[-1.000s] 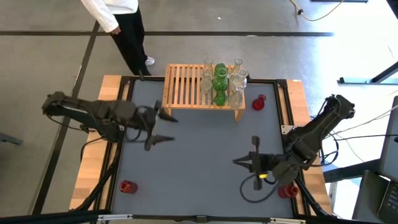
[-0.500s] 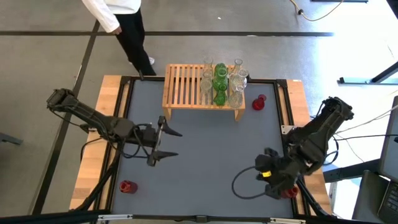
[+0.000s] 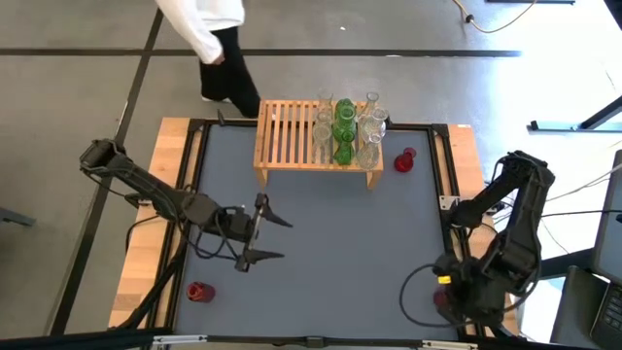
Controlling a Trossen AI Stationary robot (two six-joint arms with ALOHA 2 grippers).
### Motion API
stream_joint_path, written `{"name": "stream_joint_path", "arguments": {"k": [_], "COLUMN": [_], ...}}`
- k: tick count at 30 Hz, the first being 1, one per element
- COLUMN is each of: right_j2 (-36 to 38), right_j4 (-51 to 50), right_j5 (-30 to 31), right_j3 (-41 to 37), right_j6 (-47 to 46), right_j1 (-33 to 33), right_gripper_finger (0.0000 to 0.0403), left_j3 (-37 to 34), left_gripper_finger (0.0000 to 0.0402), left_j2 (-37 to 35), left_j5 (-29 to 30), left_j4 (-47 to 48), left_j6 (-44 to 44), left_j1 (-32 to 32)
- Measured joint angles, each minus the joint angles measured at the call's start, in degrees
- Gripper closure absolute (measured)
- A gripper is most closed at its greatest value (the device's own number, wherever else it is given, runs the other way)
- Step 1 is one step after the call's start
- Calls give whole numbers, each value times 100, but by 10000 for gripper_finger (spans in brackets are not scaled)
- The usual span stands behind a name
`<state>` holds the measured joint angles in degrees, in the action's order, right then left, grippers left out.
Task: Sort vases onto shelf
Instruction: Put the red vase on the shelf
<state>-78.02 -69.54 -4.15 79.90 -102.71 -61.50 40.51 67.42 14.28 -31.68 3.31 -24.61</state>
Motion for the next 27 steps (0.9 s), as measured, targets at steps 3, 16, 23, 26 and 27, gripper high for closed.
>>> {"name": "stream_joint_path", "arguments": {"k": [3,16,23,26,27], "right_j2": [-12,-434,-462,-455,-455], "right_j4": [-224,-1363,-1289,-1177,-1097], "right_j5": [1,-466,-433,-474,-496], "right_j3": [0,-9,-51,-240,-306], "right_j6": [-556,-788,-655,-654,-651], "right_j1": [-136,-377,-377,-377,-377], "right_gripper_finger": [381,151,116,122,125], "left_j3": [-4,-4,-4,-4,-4], "left_gripper_finger": [77,77,77,77,77], "left_j2": [19,19,19,19,19], "left_j5": [21,22,22,22,22], "left_j4": [-47,-143,-136,-96,-92], "left_j6": [-14,-11,-5,-5,-6], "left_j1": [-92,-399,-394,-392,-392]}}
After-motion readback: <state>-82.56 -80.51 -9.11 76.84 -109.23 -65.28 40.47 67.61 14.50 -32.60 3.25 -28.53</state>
